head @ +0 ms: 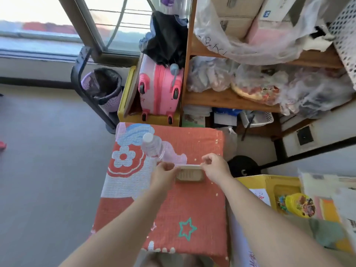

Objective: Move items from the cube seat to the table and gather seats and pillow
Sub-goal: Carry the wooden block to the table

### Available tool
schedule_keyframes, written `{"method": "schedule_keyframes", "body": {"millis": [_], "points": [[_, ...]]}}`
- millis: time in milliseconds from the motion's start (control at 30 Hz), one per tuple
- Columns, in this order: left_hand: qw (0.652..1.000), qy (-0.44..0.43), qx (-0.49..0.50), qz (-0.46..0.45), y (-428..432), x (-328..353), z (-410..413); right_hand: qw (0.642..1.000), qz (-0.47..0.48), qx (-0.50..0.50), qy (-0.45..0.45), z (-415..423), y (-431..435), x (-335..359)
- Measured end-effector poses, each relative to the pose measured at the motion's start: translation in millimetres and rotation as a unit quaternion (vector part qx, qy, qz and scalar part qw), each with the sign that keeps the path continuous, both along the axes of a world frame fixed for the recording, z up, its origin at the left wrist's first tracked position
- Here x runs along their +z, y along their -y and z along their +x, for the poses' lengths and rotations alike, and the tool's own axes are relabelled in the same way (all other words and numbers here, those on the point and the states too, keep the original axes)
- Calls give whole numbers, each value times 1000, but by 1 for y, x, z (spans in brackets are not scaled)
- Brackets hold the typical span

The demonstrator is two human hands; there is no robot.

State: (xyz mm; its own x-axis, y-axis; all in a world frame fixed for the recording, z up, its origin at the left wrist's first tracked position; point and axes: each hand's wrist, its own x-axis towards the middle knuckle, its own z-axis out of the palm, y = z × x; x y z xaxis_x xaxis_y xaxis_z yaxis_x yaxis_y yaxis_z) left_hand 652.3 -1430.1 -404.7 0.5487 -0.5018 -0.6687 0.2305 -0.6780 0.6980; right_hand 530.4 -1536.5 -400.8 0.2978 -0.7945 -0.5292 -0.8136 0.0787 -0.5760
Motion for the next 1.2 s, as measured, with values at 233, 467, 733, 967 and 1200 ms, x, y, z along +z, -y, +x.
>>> {"method": "schedule_keyframes", "body": {"millis": [233,467,733,967,1200], "points": [[992,-50,65,94,9,-75,-30,986,-9,142,-87,3,22,-61],[958,-165,202,122,19,-135,-41,978,7,187,-89,12,31,-115],[960,-148,223,81,28,-161,-33,974,32,194,-109,11,30,-147],[975,-98,187,69,37,-154,-21,982,85,143,-86,8,13,-151],[974,-121,174,82,28,-158,-23,991,110,64,-49,10,-9,-151]]}}
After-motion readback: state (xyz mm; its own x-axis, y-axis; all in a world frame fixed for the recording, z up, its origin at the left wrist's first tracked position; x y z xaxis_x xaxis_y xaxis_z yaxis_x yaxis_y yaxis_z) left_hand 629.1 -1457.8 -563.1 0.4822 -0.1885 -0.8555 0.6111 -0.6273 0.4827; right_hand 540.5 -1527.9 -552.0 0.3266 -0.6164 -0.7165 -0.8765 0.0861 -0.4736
